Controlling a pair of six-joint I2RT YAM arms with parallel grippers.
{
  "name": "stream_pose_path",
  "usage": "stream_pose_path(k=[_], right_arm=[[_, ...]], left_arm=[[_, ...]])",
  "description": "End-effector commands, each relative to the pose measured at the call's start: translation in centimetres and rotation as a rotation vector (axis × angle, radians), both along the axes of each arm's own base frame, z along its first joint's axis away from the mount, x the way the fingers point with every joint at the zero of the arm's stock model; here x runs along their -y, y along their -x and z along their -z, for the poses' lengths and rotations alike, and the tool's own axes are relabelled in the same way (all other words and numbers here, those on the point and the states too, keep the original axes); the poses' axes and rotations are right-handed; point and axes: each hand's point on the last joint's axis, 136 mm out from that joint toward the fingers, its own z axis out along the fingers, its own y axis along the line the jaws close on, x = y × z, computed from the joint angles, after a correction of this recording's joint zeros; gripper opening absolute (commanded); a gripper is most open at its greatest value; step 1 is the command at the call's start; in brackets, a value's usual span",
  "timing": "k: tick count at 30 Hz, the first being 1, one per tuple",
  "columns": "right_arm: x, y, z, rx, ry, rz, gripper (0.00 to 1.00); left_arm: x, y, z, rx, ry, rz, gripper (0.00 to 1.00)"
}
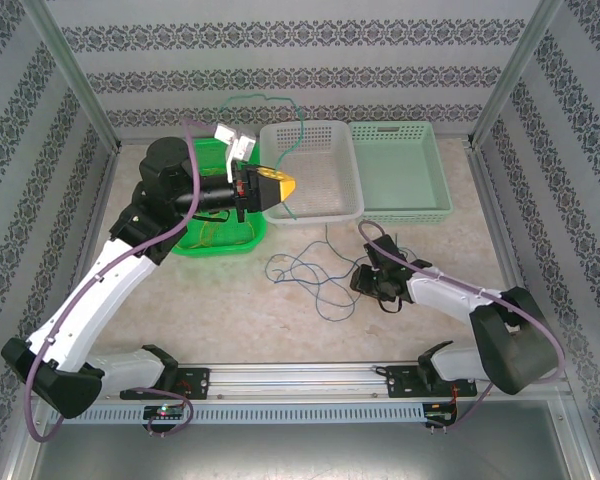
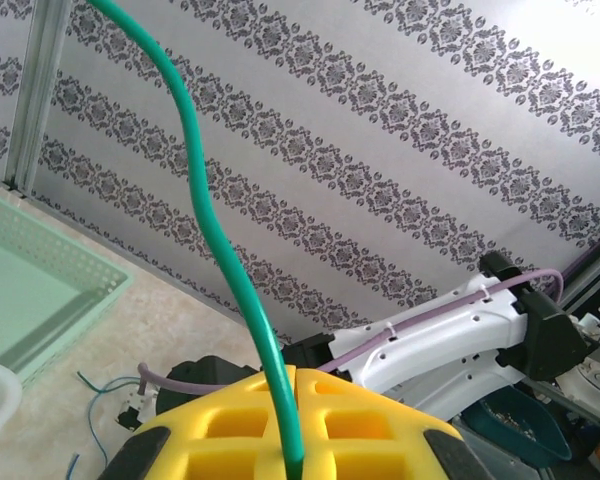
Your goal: Untangle the cables
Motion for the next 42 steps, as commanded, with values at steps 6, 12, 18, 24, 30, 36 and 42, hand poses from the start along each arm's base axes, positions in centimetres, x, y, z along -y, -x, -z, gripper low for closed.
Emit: stream_pose_path(k=[6, 12, 18, 24, 30, 36, 42], right_arm=[[0.8, -2.2, -4.7, 0.238, 0.021, -0.003, 0.64], [1.3, -1.5, -4.6, 0.235, 0.010, 0.020, 0.65], [1.8, -0.8, -4.6, 0.242, 0.000, 0.038, 0.65], [2.7, 0.0, -5.1, 0.255, 0.016, 0.054, 0.65], [4.5, 1.2, -4.7, 0.240, 0.025, 0.146, 0.66], [6.4, 1.9, -4.3, 0.195, 0.016, 0.243, 0.66], [7.2, 1.5, -5.1, 0.168, 0.027, 0.278, 0.66]], left_arm=[[0.2, -2.2, 0.6, 0.040, -0.023, -0.043, 0.03], [1.3, -6.0, 2.9, 0.068, -0.159, -0.060, 0.04], [3.0, -11.0, 6.2, 0.117, -0.287, -0.077, 0.03], [4.2, -17.0, 13.6, 0.121, -0.531, -0.089, 0.02], [3.8, -21.5, 21.9, 0.076, -0.756, -0.138, 0.00], [4.4, -20.5, 29.4, 0.019, -0.888, -0.083, 0.05], [3.8, -19.9, 32.0, -0.009, -0.928, -0.118, 0.28]])
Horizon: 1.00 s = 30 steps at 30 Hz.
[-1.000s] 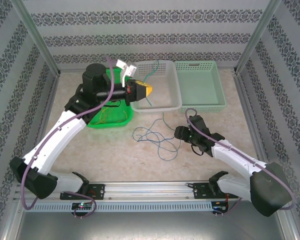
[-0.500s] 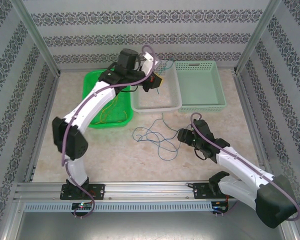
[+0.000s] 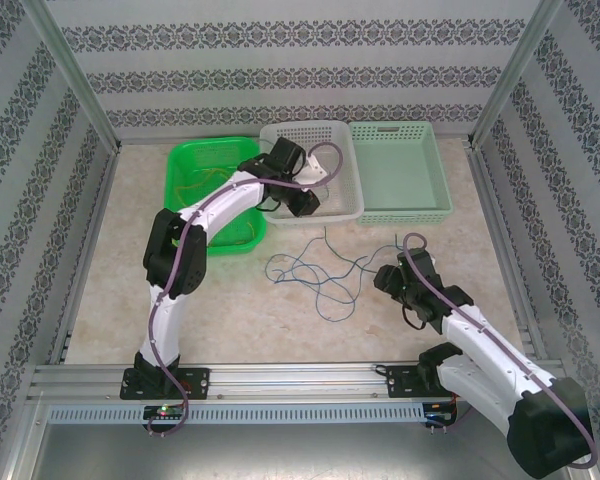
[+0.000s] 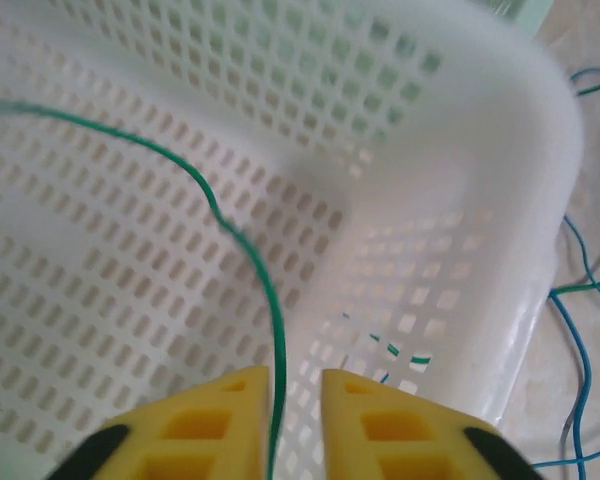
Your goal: Untangle the cables
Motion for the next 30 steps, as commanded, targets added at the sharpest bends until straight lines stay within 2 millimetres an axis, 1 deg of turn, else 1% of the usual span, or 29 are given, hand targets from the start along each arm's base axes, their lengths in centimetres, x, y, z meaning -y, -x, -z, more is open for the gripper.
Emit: stream_pose_path(k=[1, 5, 8, 10, 12, 13, 14, 15, 16, 17, 18, 19, 22, 25, 28, 30], right_arm=[[0.7, -0.2, -0.5, -0.029, 0.003, 0.045, 0.66], [1.0, -0.5, 0.8, -0.065, -0.017, 0.078, 0.65], [0.7, -1.4, 1.0, -0.048, -0.037, 0.079, 0.65], [0.7, -2.0, 0.8, -0.040, -0.036, 0.086, 0.65], [0.6, -2.6, 0.6, -0.033, -0.037, 0.083, 0.64], [0.6, -2.8, 0.5, -0.031, -0.035, 0.082, 0.65], [0.6, -3.1, 0.4, -0.028, -0.036, 0.083, 0.64], [0.6, -3.3, 0.3, -0.027, -0.033, 0.080, 0.65], [0.6, -3.5, 0.3, -0.032, -0.029, 0.079, 0.65], [0.5, -3.6, 0.3, -0.033, -0.026, 0.078, 0.65], [0.6, -3.7, 0.5, -0.040, -0.022, 0.079, 0.64], [0.7, -3.8, 0.6, -0.045, -0.018, 0.083, 0.64], [1.0, -3.9, 1.4, -0.066, -0.007, 0.093, 0.60], [1.3, -4.2, 1.8, -0.073, 0.001, 0.099, 0.58], [1.6, -4.6, 2.2, -0.069, 0.006, 0.101, 0.56], [1.6, -4.9, 2.3, -0.065, -0.004, 0.101, 0.56]], left_arm=[[-0.4, -0.3, -0.7, 0.066, -0.023, -0.017, 0.30], [-0.6, -0.6, -1.6, 0.113, -0.011, -0.029, 0.33], [-0.8, -1.3, -1.9, 0.133, -0.023, -0.052, 0.33], [-1.0, -1.9, -2.0, 0.144, -0.036, -0.083, 0.42], [-1.1, -2.0, -2.5, 0.144, -0.031, -0.100, 0.43], [-0.9, -1.8, -3.0, 0.143, -0.014, -0.099, 0.46], [-0.8, -1.5, -3.6, 0.144, 0.006, -0.097, 0.53], [-0.6, -1.3, -4.3, 0.148, 0.029, -0.095, 0.61], [-0.6, -1.0, -5.3, 0.159, 0.057, -0.098, 0.71], [-0.6, -0.8, -6.2, 0.170, 0.079, -0.102, 0.79], [-0.6, -0.5, -7.3, 0.182, 0.107, -0.108, 0.90], [-0.6, -0.1, -8.3, 0.192, 0.133, -0.111, 1.00], [-0.6, 1.1, -11.3, 0.229, 0.215, -0.112, 1.00], [-1.0, 2.3, -13.4, 0.248, 0.284, -0.129, 1.00], [-1.1, 3.6, -14.5, 0.245, 0.354, -0.130, 1.00], [-1.2, 4.4, -14.7, 0.237, 0.385, -0.133, 1.00]])
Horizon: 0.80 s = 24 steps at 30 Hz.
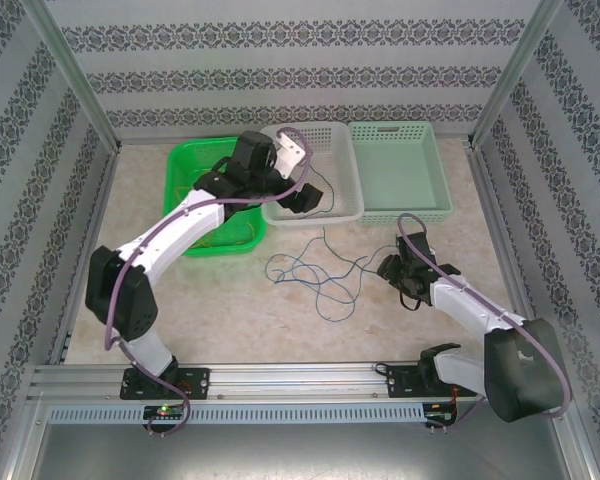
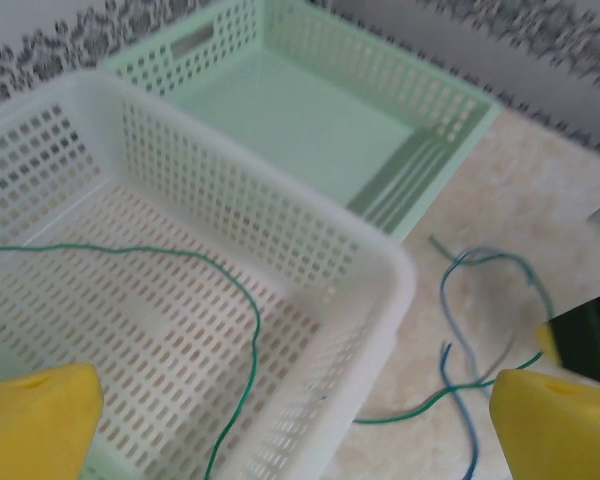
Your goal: Untangle the cables
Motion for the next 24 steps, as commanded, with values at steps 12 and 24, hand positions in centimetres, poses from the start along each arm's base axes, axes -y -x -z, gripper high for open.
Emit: stream_pose_path(k=[12, 24], right_arm=[[-0.4, -2.0, -0.1, 0.010, -0.019, -0.025, 0.06], [2.0, 2.3, -5.1, -0.010, 0.105, -0.055, 0.02]], left_arm=[[-0.5, 3.6, 1.6, -0.101, 0.132, -0.017, 1.00], [-1.0, 5.6, 3.9, -0.190, 0.133, -0.016, 1.00]])
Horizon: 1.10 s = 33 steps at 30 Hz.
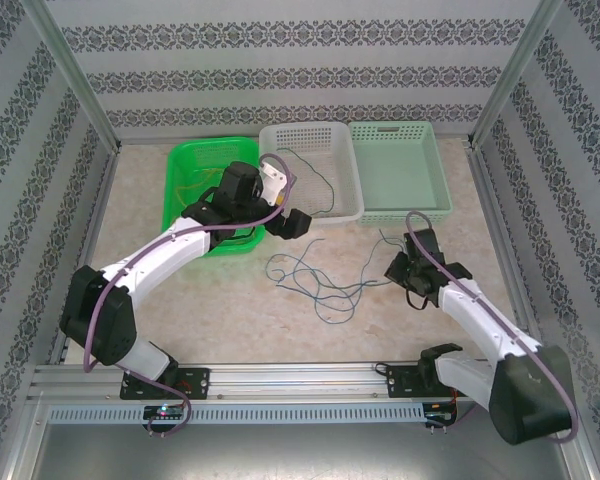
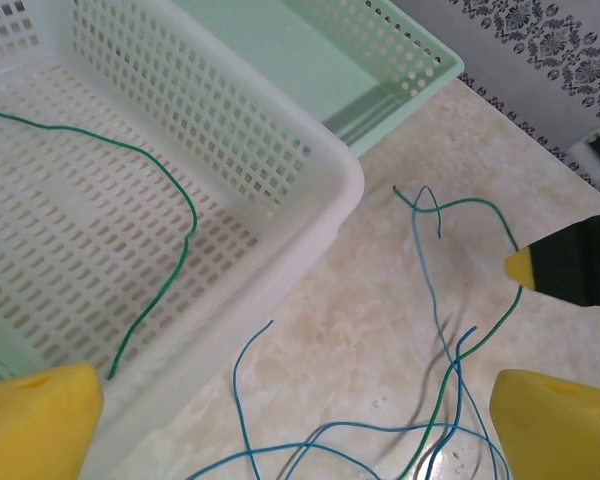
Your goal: Untangle the cables
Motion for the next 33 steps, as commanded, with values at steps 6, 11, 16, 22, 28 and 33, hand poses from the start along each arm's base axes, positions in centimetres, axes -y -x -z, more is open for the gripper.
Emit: stream_pose_path(k=[6, 11, 16, 22, 28, 33], right_arm=[[1.6, 1.8, -3.8, -0.103, 0.145, -0.101, 0.03], [0.3, 1.0, -5.4, -0.153, 0.135, -0.214, 0.01], [-0.4, -0.3, -7.4, -0.065, 0.103, -0.209, 0.00], [-0.9, 0.2, -7.9, -0.032, 0.088, -0.212, 0.00], [-0.9, 0.8, -8.3, 0.025, 0.074, -0.183, 0.00], [-1.5, 0.9, -8.4, 0.037, 0.056, -0.196, 0.00]], left_arm=[[1.3, 0.8, -0.7, -0.023, 0.074, 0.032, 1.00], [3.9, 2.5, -0.5, -0.068, 0.107, 0.143, 1.00], [7.9, 5.2, 0.7, -0.139, 0.128, 0.290, 0.98], [13.5, 8.0, 2.1, -0.258, 0.180, 0.447, 0.93], [16.6, 7.6, 3.8, -0.337, 0.202, 0.477, 0.88], [18.2, 7.5, 4.3, -0.310, 0.176, 0.487, 0.87]])
